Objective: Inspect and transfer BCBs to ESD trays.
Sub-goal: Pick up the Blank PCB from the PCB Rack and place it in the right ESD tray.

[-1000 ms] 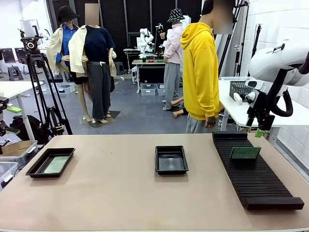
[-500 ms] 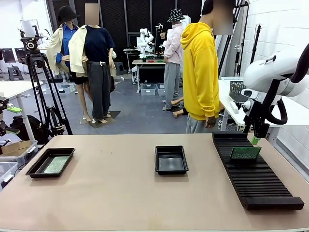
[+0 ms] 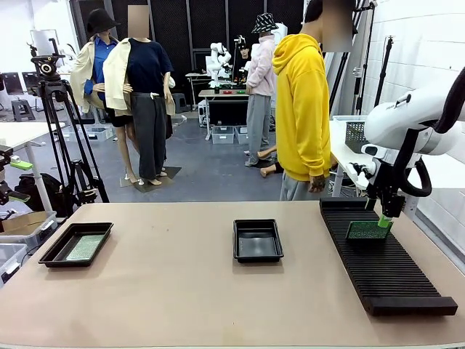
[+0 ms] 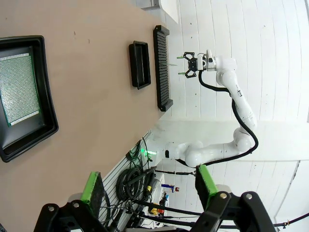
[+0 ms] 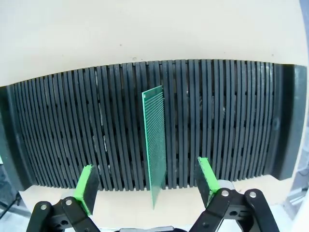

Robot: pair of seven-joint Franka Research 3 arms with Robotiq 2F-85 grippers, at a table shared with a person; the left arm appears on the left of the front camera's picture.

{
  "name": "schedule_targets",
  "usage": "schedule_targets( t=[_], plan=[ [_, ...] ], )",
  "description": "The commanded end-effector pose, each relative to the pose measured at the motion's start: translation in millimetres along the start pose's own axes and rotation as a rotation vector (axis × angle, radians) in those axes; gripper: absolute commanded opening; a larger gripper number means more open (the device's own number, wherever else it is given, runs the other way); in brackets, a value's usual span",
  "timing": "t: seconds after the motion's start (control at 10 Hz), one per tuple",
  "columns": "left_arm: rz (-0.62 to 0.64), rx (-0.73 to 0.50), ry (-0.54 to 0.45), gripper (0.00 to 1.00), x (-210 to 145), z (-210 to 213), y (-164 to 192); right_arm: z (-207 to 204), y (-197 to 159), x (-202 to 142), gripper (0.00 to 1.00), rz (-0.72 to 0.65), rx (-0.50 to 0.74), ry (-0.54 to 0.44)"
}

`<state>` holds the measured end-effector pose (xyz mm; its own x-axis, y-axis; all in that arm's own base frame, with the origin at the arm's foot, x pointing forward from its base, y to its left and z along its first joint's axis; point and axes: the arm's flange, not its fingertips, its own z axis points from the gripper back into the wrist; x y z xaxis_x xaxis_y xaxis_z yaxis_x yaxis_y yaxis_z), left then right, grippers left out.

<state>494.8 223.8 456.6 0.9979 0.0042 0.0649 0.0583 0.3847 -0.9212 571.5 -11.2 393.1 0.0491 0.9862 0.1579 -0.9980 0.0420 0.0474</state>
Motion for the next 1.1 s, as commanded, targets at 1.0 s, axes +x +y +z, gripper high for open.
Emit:
schedule_targets(
  t=[1.0],
  plan=[
    [0.001,0.012,0.007,1.00,-1.6,0.8,-1.4,-33.5,-21.9,4.5,0.96,-0.011,-0.036,0.045]
  ],
)
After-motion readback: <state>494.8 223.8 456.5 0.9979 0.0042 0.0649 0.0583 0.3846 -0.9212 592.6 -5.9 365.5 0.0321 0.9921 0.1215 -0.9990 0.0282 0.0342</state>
